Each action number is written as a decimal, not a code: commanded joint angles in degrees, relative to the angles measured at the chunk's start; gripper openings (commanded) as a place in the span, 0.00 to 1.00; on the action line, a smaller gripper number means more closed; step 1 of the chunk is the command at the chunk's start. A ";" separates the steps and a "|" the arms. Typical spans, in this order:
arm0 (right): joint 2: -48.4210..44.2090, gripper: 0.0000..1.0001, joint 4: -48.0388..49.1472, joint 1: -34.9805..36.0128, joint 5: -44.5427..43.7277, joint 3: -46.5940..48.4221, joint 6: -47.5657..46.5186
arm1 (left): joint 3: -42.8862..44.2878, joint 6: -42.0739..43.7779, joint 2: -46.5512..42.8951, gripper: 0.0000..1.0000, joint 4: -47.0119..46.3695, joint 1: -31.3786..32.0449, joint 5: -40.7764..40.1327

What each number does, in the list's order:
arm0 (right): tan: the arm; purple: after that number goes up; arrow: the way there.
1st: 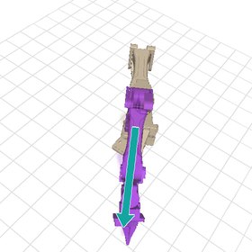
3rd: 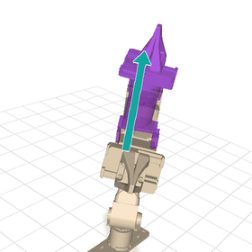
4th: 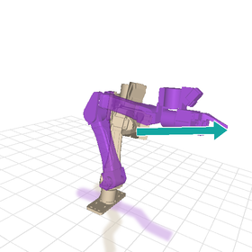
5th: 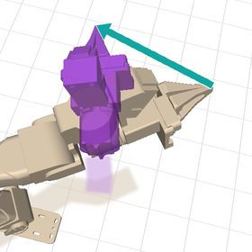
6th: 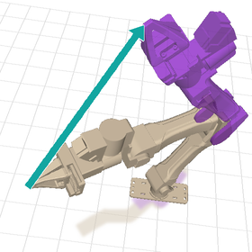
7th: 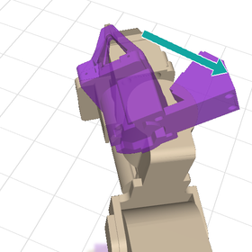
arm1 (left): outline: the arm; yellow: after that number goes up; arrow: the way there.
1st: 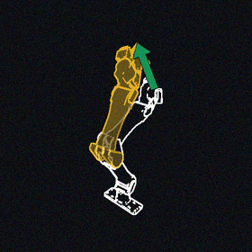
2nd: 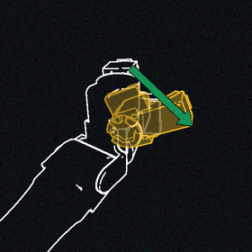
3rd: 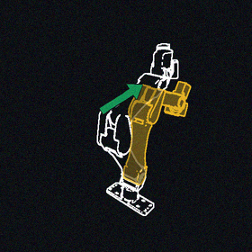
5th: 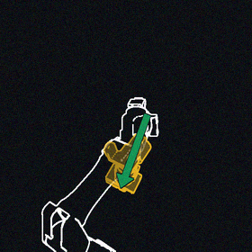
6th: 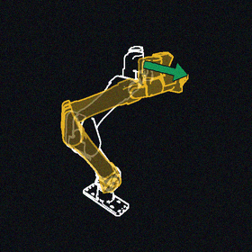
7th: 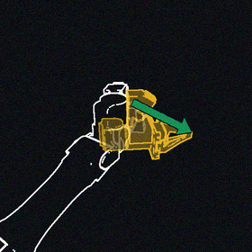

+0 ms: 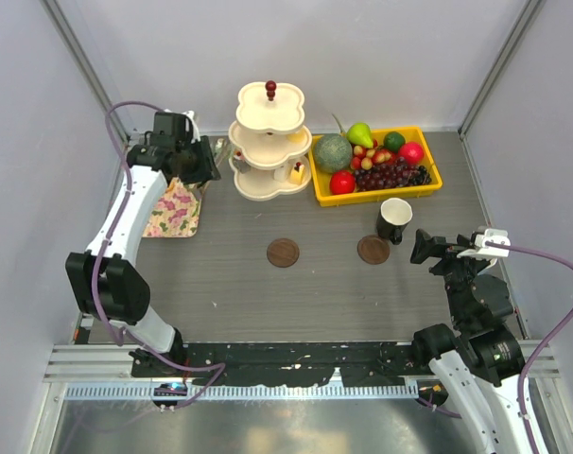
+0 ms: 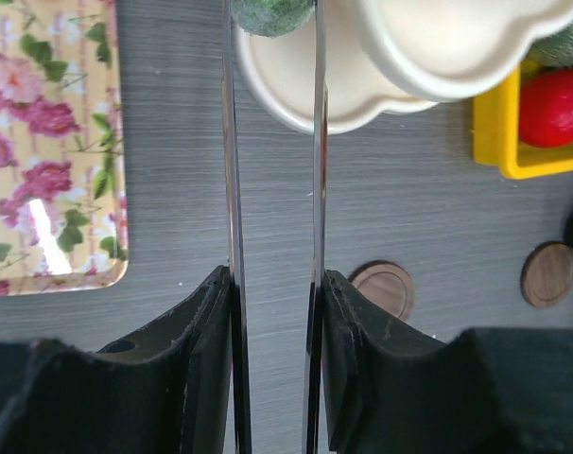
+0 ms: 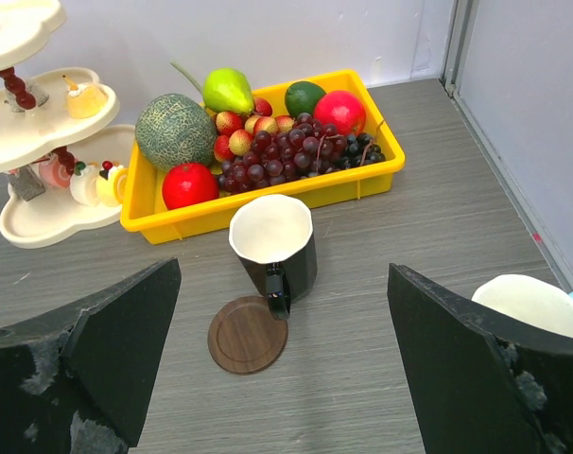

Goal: Serve the afternoon tea

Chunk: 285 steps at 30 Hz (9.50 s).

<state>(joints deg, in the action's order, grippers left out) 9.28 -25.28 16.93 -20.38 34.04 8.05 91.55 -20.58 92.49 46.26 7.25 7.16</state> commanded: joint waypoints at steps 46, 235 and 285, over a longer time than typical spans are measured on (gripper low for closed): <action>0.13 0.98 2.34 0.21 -0.27 0.24 -0.23 | 8.74 1.51 2.00 0.63 -2.84 16.31 -5.66; 0.13 0.98 2.25 0.12 0.17 0.32 -0.23 | -22.64 -0.25 -16.82 0.49 -7.23 -12.77 -1.36; -0.40 0.98 2.25 0.21 -0.27 0.24 -0.41 | -8.14 -2.10 -1.25 0.36 -6.09 -16.74 -1.27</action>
<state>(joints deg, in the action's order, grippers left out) 9.23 -25.28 16.93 -20.38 34.02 8.03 81.95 -22.52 98.17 41.01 -9.30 4.16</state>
